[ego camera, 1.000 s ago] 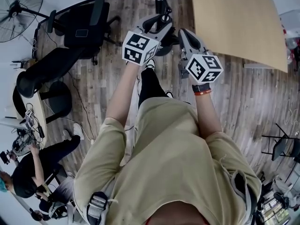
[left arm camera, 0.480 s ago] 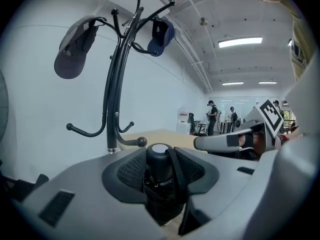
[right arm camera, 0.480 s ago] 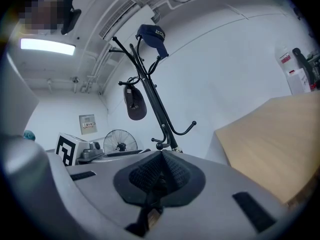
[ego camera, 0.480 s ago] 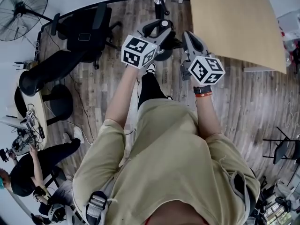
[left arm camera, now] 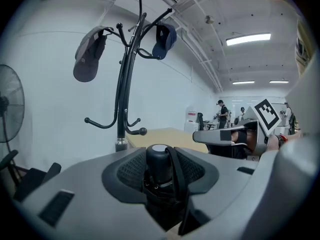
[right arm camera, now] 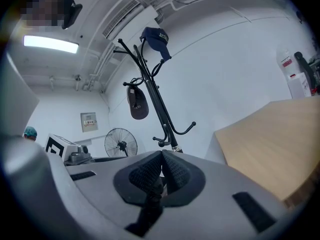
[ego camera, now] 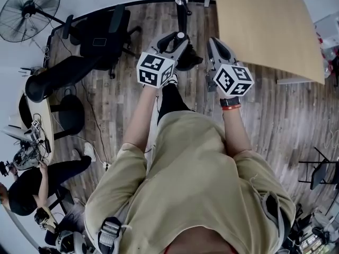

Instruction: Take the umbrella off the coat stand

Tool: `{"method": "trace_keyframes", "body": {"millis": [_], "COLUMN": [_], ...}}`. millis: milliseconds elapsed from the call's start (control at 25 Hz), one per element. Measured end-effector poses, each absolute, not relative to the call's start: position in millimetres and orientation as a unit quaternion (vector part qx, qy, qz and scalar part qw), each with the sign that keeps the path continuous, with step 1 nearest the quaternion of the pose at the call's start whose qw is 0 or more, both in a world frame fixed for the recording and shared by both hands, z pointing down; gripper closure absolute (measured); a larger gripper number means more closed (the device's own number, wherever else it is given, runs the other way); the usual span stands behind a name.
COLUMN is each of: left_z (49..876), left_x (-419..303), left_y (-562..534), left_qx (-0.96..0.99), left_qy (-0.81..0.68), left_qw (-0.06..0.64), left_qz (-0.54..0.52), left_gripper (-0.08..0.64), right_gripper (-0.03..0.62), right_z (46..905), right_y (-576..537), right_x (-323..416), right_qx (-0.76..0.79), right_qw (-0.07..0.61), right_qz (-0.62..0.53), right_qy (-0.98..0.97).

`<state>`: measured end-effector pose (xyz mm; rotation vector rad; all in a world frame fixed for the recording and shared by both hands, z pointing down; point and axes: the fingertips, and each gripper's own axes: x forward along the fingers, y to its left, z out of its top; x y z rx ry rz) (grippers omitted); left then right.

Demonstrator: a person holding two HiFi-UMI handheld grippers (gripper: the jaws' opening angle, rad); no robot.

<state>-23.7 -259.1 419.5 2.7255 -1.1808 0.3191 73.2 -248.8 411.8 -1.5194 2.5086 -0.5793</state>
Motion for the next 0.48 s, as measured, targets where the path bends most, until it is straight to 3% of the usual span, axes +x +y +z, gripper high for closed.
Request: {"method": "trace_keyframes", "body": {"millis": [480], "left_z": [417.7], "left_x": [-41.4], "left_y": [-201.2], "left_qx": [0.862], "left_qy": [-0.493], "left_qw": [0.085], "left_qz": [0.082], "left_gripper": [0.374], "right_gripper": [0.577], "right_z": [403.1], "right_y": [-204.0], "right_x": [81.3], "right_qx": [-0.519], "right_qw": [0.027], "right_qz": [-0.116], "right_qy": [0.846]}}
